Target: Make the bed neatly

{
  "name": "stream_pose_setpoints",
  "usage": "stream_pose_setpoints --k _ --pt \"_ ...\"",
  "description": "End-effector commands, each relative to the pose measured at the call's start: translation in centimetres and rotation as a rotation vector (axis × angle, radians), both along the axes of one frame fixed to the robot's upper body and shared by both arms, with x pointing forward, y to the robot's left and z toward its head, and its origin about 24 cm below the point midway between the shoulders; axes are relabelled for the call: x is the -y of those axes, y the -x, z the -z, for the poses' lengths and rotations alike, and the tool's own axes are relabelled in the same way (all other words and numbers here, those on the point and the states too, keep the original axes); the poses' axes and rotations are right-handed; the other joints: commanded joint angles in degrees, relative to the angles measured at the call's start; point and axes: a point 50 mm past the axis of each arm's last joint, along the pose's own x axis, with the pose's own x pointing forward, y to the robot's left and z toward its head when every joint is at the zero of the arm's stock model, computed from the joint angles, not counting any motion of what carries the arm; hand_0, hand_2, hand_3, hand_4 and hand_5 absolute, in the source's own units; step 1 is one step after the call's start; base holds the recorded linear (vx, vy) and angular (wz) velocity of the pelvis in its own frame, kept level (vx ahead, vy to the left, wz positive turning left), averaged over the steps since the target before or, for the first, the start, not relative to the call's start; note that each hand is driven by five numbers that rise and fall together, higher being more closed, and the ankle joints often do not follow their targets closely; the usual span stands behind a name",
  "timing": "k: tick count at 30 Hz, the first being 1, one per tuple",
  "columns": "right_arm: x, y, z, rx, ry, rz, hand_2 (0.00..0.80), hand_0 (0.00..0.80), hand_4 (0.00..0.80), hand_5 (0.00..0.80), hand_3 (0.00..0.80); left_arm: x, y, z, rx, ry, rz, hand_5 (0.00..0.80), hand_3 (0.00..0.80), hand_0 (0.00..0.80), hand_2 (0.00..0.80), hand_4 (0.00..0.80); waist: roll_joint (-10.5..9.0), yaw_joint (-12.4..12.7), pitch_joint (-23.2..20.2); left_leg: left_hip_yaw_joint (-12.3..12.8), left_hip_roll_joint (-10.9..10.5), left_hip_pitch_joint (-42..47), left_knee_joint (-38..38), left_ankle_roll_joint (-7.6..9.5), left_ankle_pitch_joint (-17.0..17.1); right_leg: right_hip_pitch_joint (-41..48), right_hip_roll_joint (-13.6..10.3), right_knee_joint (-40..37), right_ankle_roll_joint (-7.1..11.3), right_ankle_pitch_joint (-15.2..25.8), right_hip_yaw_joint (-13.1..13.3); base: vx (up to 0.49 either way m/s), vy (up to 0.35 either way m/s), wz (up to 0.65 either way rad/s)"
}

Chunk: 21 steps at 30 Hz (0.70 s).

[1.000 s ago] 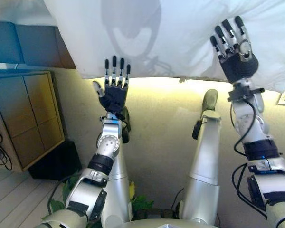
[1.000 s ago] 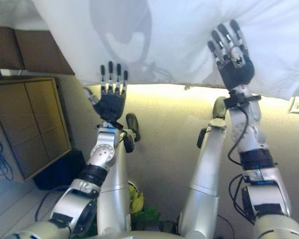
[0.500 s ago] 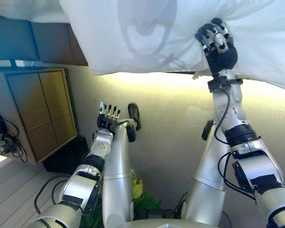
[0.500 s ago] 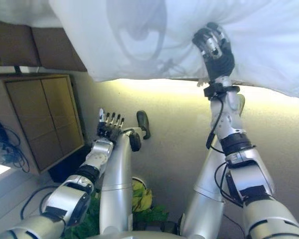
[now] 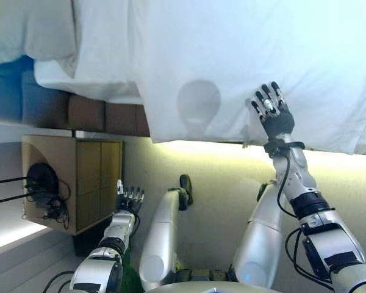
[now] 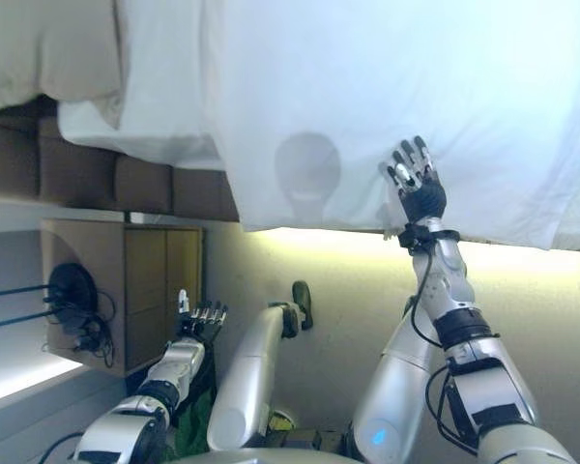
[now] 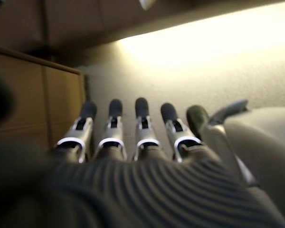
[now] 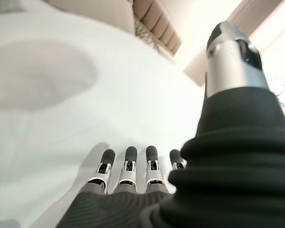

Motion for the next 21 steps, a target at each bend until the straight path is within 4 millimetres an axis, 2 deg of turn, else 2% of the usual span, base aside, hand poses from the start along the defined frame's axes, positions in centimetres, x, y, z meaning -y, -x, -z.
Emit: stream_pose_setpoints --k 1,4,7,9,10,11,12,15,16,17,21 --pt "1.3 0.3 -2.2 0.079 -0.031 0.039 0.0 0.0 0.0 0.0 0.0 -3.0 1.5 0.5 -0.085 -0.133 -0.038 0.0 0.0 0.0 0.0 0.0 4.16 -1.49 0.15 -1.0 -1.33 4.38 -5.75 1.85 6.33 7.07 1.13 -5.04 -7.23 2.42 -4.46 0.117 -0.091 -0.02" --pt "1.3 1.3 1.3 -0.024 -0.087 0.091 0.0 0.0 0.0 0.0 0.0 -5.0 1.8 -0.2 -0.178 -0.428 0.033 0.0 0.0 0.0 0.0 0.0 2.87 -0.88 -3.28 -2.47 -0.59 9.7 -9.45 2.48 7.0 13.82 1.57 -10.17 -6.77 3.64 -6.41 0.117 -0.189 0.02" --pt "1.6 3.2 4.8 -0.115 -0.059 0.151 0.0 0.0 0.0 0.0 0.0 -5.3 1.7 -0.9 -0.158 -0.559 0.087 0.0 0.0 0.0 0.0 0.0 1.06 0.2 -6.97 -3.25 -0.26 14.59 -12.84 2.99 7.59 20.6 2.15 -15.59 -6.18 5.52 -8.44 0.095 -0.334 0.11" --pt "2.2 6.1 8.7 -0.21 -0.077 0.179 0.0 0.0 0.0 0.0 0.0 -5.3 2.5 -1.1 -0.113 -0.596 0.108 0.0 0.0 0.0 0.0 0.0 -0.71 1.95 -10.97 -3.63 1.21 19.75 -16.48 3.03 7.63 28.05 3.38 -20.68 -5.52 6.4 -11.19 0.184 -0.482 0.17" --pt "2.3 7.3 9.8 -0.242 0.032 0.243 0.0 0.0 0.0 0.0 0.0 -5.3 3.1 -1.1 -0.102 -0.616 0.126 0.0 0.0 0.0 0.0 0.0 -1.45 2.74 -12.84 -3.75 1.88 21.77 -18.11 3.05 7.8 30.7 4.0 -22.59 -5.28 6.69 -12.19 0.219 -0.475 0.24" --pt "2.8 8.9 11.2 -0.278 0.018 0.244 0.0 0.0 0.0 0.0 0.0 -5.3 3.7 -1.1 -0.096 -0.637 0.136 0.0 0.0 0.0 0.0 0.0 -2.32 3.36 -14.85 -3.54 2.58 23.17 -19.94 3.0 8.31 32.52 4.85 -24.39 -5.13 7.18 -12.53 0.184 -0.453 0.25" --pt "2.7 10.9 13.0 -0.326 -0.118 0.181 0.0 0.0 0.0 0.0 0.0 -5.9 4.4 -1.4 -0.08 -0.648 0.132 0.0 0.0 0.0 0.0 0.0 -3.37 3.69 -16.75 -3.28 3.55 24.81 -21.84 2.89 8.79 34.36 5.86 -25.84 -4.97 7.39 -12.87 0.164 -0.474 0.13" --pt "2.6 15.0 14.6 -0.425 -0.185 0.115 0.0 0.0 0.0 0.0 0.0 -7.8 6.6 -2.2 -0.028 -0.673 0.11 0.0 0.0 0.0 0.0 0.0 -7.13 3.62 -20.6 -2.79 6.15 28.36 -25.71 2.85 9.88 37.72 8.74 -28.48 -4.54 7.2 -13.56 0.082 -0.457 -0.11" --pt "2.6 15.5 14.8 -0.439 -0.195 0.108 0.0 0.0 0.0 0.0 0.0 -7.9 6.7 -2.4 -0.026 -0.681 0.113 0.0 0.0 0.0 0.0 0.0 -7.53 3.65 -21.08 -2.89 6.43 28.89 -26.38 2.75 10.22 38.19 9.19 -28.79 -4.51 7.08 -13.67 0.008 -0.406 -0.1" --pt "2.8 16.8 15.1 -0.488 -0.229 0.09 0.0 0.0 0.0 0.0 0.0 -8.3 6.9 -3.1 0.004 -0.714 0.116 0.0 0.0 0.0 0.0 0.0 -8.82 3.89 -22.64 -3.44 7.18 30.1 -28.15 2.49 11.06 39.28 10.44 -29.52 -4.43 6.67 -14.13 -0.007 -0.352 -0.04" --pt "1.8 18.3 16.0 -0.565 -0.273 0.052 0.0 0.0 0.0 0.0 0.0 -8.2 5.6 -5.7 0.128 -0.82 0.174 0.0 0.0 0.0 0.0 0.0 -10.85 5.58 -25.55 -5.6 8.49 32.42 -32.71 1.77 13.78 41.81 13.57 -30.36 -5.41 5.35 -15.37 -0.018 -0.319 0.07"
